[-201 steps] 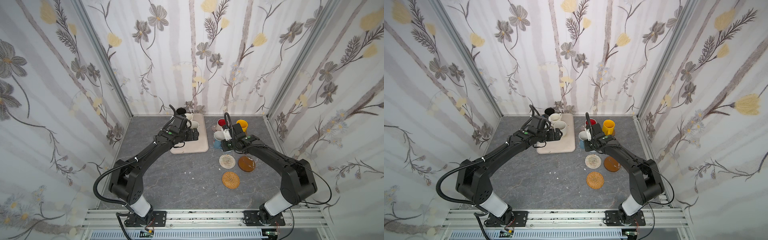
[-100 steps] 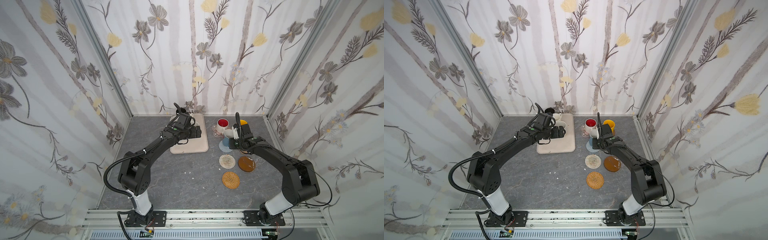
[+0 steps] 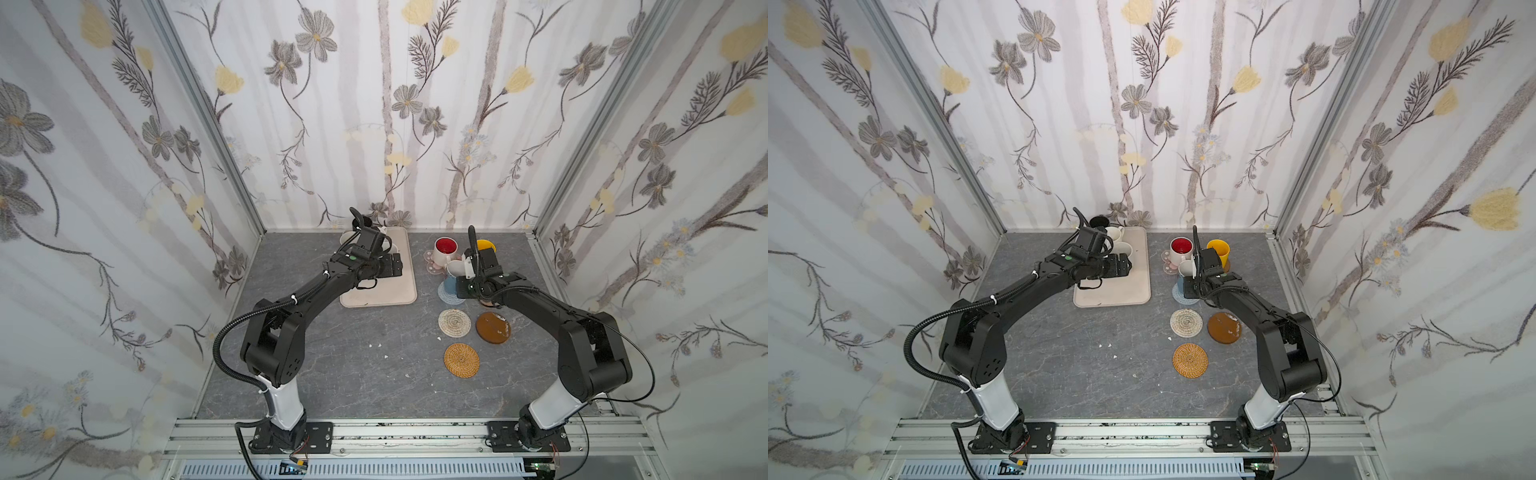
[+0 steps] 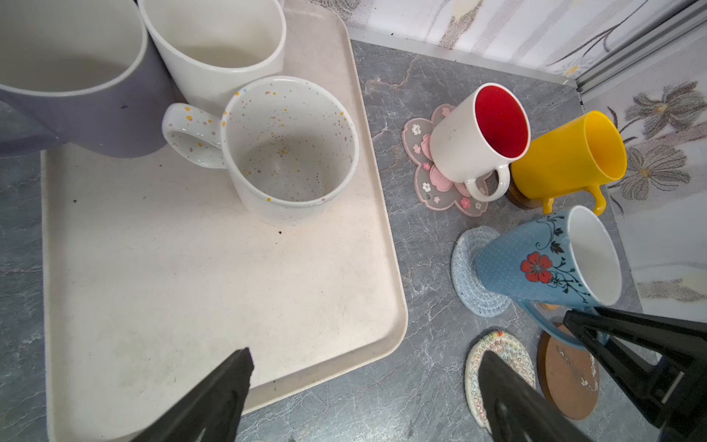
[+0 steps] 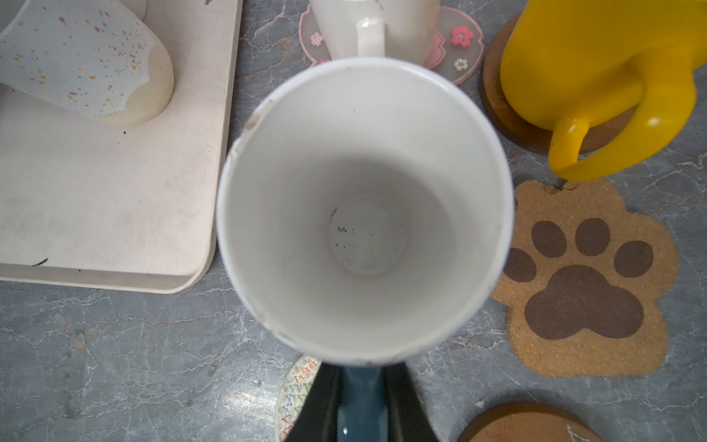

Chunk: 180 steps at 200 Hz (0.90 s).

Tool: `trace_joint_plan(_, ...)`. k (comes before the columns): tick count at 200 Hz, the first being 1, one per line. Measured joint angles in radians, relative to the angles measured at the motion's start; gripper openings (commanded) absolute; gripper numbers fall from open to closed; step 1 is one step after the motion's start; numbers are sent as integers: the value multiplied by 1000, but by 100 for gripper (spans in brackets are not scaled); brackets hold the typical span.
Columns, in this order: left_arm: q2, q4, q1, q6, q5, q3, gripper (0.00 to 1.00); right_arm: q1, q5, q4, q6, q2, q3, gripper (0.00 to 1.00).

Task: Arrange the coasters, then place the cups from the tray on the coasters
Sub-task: 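Lower the blue floral mug onto the light blue woven coaster with right gripper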

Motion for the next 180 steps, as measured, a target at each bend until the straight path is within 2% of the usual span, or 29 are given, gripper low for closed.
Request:
trace_joint_plan(34,-1,0,0,0,1,5,95,0,0,0,0,9,-1,14)
trace_joint_plan(79,-20,0,1,0,0,-11,94,0,3,9,-3,11,-3,40)
trace_joint_plan(121,-45,0,13,-1,0,-21,89,1,18,10,-3,11,-10,57)
trace_joint_plan(147,-48,0,32,-4,1,-23,77,3,26,9,-3,-3,-10,65)
trace_joint_plan(169,-39,0,60,-7,1,-17,54,8,29,9,-3,-35,-10,69)
trace_joint_plan(180,-26,0,73,-8,0,-10,46,11,30,9,-3,-54,-10,72)
